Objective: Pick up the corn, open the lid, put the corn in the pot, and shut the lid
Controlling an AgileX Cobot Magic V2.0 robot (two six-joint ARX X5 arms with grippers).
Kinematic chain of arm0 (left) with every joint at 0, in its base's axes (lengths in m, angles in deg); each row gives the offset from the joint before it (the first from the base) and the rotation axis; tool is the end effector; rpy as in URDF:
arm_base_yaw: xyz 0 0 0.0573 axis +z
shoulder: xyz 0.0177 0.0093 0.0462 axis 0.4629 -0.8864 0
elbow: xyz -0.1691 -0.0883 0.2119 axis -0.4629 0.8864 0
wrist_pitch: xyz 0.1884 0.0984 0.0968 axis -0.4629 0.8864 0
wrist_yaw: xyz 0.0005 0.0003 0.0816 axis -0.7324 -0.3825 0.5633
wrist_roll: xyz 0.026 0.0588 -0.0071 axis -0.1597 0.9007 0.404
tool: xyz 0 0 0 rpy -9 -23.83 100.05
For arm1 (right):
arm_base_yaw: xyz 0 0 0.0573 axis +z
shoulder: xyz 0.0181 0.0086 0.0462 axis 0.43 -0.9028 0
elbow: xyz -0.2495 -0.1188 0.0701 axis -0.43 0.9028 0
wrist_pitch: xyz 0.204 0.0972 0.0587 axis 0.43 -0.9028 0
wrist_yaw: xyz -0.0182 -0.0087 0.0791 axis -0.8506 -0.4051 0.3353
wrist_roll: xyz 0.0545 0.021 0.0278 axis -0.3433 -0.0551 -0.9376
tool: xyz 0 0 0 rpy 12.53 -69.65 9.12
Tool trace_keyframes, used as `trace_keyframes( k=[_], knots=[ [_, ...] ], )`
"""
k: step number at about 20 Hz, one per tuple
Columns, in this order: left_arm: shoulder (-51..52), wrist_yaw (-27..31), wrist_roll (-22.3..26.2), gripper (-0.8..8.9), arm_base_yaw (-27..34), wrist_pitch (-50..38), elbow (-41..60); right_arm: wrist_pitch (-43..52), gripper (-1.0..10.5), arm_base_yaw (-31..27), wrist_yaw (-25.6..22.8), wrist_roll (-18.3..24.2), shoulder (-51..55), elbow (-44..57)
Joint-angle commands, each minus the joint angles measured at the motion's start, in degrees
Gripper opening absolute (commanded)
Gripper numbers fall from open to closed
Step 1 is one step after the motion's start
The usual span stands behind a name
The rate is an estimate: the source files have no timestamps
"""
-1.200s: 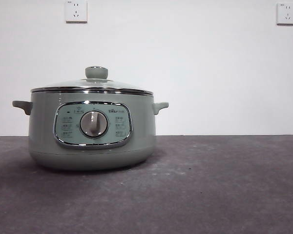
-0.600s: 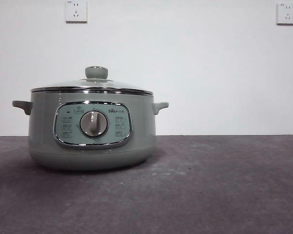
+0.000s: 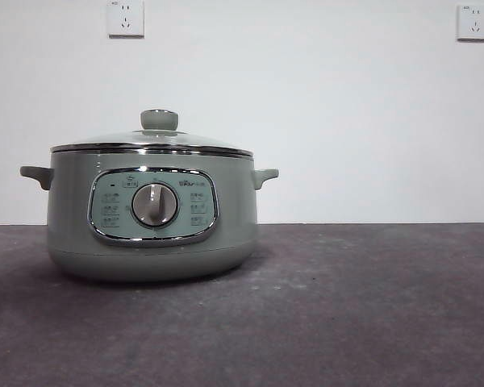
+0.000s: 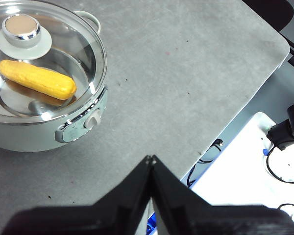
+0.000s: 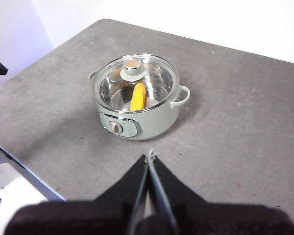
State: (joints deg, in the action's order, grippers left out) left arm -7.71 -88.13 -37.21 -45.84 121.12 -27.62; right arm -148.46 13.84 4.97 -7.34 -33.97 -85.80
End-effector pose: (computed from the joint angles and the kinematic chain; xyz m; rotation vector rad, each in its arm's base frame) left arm 0.0906 -0.0520 0.4250 0.0255 0.7727 -0.7937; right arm 0.0200 0.0158 0.4797 -0.0851 0.4635 0.6446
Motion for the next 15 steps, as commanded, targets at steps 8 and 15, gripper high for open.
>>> trace_keyframes(
  k=[8, 15],
  knots=[
    [-0.6, 1.9, -4.7, -0.03, 0.0, -0.1, -0.4, -1.4, 0.0, 0.0, -0.5, 0.3, 0.0, 0.4],
    [-0.4, 4.3, 1.9, -0.02, 1.6, -5.1, -0.3, -1.4, 0.0, 0.0, -0.5, 0.3, 0.0, 0.4]
  ],
)
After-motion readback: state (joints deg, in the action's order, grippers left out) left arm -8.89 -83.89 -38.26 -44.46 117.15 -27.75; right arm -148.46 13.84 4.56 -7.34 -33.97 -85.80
